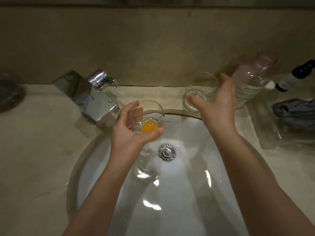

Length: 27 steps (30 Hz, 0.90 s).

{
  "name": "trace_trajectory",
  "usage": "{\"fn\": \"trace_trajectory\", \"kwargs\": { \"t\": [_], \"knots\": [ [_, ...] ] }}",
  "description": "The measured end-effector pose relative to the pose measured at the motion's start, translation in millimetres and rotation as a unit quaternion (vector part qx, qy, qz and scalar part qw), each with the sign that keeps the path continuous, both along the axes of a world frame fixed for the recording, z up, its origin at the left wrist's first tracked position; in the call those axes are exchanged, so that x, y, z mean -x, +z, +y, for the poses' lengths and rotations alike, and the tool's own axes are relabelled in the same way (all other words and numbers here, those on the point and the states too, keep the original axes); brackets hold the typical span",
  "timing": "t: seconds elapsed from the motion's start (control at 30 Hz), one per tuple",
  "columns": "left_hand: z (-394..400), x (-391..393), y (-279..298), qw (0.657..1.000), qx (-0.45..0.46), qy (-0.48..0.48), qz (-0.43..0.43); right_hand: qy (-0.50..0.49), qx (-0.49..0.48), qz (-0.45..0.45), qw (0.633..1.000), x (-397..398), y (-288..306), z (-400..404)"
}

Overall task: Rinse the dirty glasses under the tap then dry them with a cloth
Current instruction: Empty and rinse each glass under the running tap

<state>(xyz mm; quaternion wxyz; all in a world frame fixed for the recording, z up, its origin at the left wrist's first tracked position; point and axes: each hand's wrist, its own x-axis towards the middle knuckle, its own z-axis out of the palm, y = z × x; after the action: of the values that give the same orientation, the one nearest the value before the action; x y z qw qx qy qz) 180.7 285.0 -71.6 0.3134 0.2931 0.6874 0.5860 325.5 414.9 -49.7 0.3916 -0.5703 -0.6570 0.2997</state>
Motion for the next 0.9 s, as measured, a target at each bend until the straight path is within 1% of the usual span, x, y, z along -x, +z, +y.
{"fn": "trace_trajectory", "kwargs": {
  "t": [0.1, 0.17, 0.23, 0.3, 0.37, 0.47, 0.57, 0.7, 0.9],
  "knots": [
    [-15, 7, 1, 1.000, 0.012, 0.002, -0.018, 0.009, -0.118, -0.005, 0.993, 19, 20, -22],
    [-24, 12, 3, 0.999, 0.016, 0.007, -0.030, 0.039, -0.134, 0.024, 0.990, 40, 34, -33],
    [-32, 18, 5, 0.999, 0.017, 0.016, -0.039, 0.088, -0.088, 0.062, 0.990, 62, 46, -40],
    [-39, 23, 7, 0.999, 0.022, 0.016, -0.041, 0.148, -0.016, 0.076, 0.986, 82, 52, -43],
    [-45, 28, 8, 0.999, 0.022, 0.011, -0.034, 0.205, 0.051, 0.090, 0.973, 100, 53, -46],
    [-51, 34, 9, 1.000, 0.018, 0.011, -0.020, 0.254, 0.111, 0.093, 0.956, 122, 46, -47],
    [-53, 38, 8, 1.000, 0.009, 0.011, -0.021, 0.274, 0.132, 0.088, 0.949, 139, 35, -46],
    [-55, 41, 6, 0.999, -0.001, 0.011, -0.034, 0.267, 0.113, 0.098, 0.952, 144, 26, -42],
    [-54, 43, 3, 0.999, 0.000, 0.009, -0.043, 0.261, 0.145, 0.147, 0.943, 146, 24, -38]
  ]
}}
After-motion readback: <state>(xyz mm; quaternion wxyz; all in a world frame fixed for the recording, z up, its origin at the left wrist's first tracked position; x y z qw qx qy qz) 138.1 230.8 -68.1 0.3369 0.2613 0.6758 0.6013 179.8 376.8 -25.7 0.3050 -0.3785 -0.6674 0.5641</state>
